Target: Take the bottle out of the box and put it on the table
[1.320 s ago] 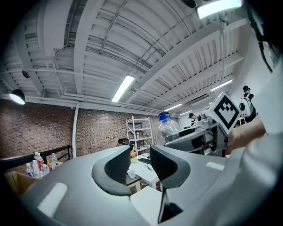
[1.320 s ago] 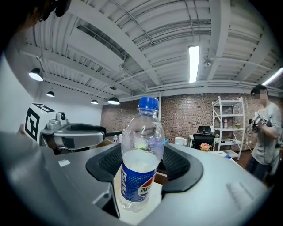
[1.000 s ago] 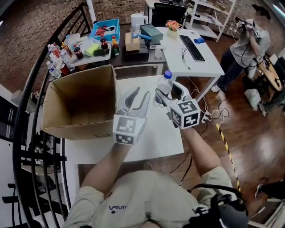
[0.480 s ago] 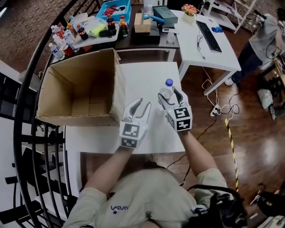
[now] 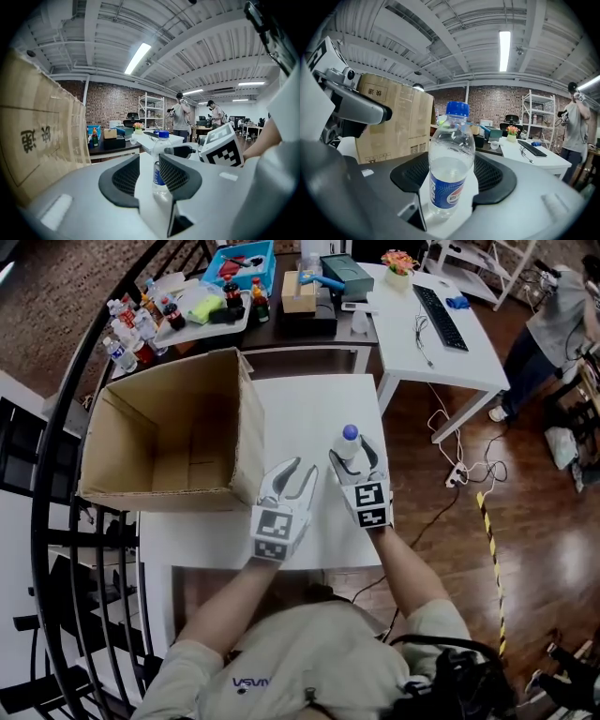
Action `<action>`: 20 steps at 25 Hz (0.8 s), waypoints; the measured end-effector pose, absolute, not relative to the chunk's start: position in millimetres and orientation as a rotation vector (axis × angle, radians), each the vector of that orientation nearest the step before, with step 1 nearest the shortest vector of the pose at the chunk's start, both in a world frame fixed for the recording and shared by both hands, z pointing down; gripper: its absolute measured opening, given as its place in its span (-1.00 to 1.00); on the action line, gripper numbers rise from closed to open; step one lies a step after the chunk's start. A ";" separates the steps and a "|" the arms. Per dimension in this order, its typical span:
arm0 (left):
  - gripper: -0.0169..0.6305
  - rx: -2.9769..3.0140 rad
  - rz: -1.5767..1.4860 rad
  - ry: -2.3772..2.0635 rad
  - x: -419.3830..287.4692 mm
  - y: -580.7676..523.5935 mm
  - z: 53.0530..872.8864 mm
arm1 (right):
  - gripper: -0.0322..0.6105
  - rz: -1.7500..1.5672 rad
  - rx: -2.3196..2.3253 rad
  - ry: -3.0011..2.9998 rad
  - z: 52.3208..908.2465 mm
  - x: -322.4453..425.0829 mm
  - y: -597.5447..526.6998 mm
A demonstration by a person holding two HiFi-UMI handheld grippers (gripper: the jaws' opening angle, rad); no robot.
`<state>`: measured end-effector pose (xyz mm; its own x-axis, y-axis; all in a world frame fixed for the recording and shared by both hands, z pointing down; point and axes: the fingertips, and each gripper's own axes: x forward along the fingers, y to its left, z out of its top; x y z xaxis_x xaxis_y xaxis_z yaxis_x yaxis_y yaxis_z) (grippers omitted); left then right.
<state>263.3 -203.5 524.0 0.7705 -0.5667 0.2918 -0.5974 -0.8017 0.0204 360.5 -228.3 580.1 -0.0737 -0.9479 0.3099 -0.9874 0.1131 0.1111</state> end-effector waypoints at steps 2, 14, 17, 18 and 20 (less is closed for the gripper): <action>-0.60 2.848 0.419 -0.935 263.3 -203.2 526.3 | 0.03 0.165 1.900 -2.090 580.7 359.1 -225.1; -0.60 2.868 0.340 -0.896 270.9 -193.7 512.5 | 0.21 0.278 1.823 -2.136 569.4 351.8 -217.8; -0.60 2.873 0.306 -0.905 271.5 -185.9 502.2 | 0.15 0.260 1.923 -2.139 546.7 362.7 -206.0; -0.60 2.881 0.291 -0.907 271.8 -182.1 495.3 | 0.04 0.244 1.973 -2.136 534.3 366.7 -199.4; -0.60 2.904 0.260 -0.906 271.5 -174.6 478.7 | -0.24 0.200 2.037 -2.153 507.0 367.2 -184.5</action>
<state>271.5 -174.6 478.7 0.8096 -0.5560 0.1883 -0.5711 -0.8202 0.0337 367.2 -184.5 507.0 -0.0520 -0.9753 0.2148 -0.9982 0.0574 0.0193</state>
